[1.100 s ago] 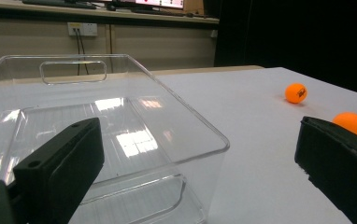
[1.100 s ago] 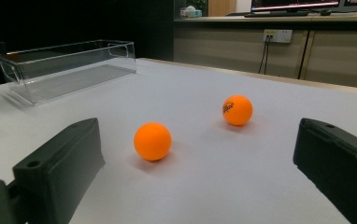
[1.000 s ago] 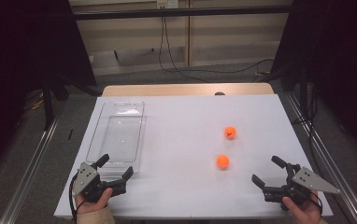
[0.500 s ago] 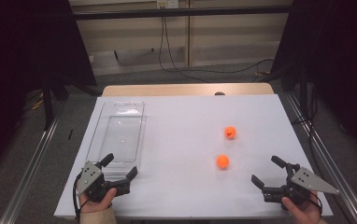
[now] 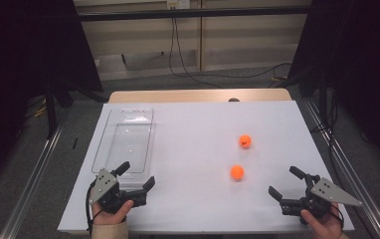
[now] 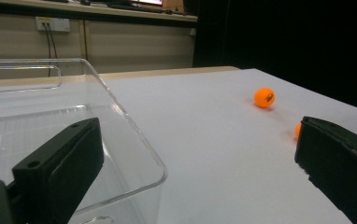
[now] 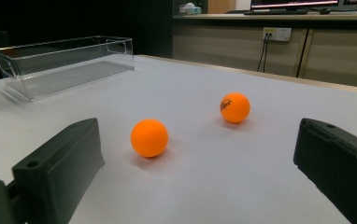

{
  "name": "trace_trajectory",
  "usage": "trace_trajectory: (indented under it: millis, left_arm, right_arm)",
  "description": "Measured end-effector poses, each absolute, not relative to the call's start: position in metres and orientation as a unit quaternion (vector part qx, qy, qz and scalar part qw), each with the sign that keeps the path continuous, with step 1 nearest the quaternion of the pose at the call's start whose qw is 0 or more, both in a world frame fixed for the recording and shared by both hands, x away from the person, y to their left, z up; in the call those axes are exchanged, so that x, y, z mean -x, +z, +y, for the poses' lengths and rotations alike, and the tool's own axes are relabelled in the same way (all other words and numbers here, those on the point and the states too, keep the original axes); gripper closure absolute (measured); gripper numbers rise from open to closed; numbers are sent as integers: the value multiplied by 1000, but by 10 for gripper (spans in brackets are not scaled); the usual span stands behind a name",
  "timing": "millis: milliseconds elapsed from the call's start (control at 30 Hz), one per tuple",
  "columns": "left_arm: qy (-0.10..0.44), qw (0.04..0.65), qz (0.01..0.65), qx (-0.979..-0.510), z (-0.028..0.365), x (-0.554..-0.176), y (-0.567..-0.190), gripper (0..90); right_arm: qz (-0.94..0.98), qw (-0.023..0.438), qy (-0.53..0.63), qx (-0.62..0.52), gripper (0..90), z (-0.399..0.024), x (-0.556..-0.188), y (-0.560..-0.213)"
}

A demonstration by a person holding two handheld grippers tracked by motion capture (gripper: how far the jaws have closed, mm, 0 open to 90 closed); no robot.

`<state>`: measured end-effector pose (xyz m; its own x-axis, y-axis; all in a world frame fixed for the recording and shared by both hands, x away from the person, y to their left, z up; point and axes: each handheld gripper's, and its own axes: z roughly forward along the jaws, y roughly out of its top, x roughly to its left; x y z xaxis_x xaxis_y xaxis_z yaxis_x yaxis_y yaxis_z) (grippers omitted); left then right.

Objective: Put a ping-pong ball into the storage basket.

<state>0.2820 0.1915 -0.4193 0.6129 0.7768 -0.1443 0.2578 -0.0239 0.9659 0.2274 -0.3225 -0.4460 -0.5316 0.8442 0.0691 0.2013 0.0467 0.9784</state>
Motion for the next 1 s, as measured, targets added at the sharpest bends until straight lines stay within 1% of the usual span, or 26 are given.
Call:
trace_trajectory:
  millis: [600,1000]
  left_arm:
    - [194,605,366,-680,166,-285,-410,13]
    - [188,598,355,-694,149,-289,-412,14]
  right_arm:
    - [667,283,569,-390,11,-322,-227,-445]
    - [667,280,571,-388,14,-321,-227,-445]
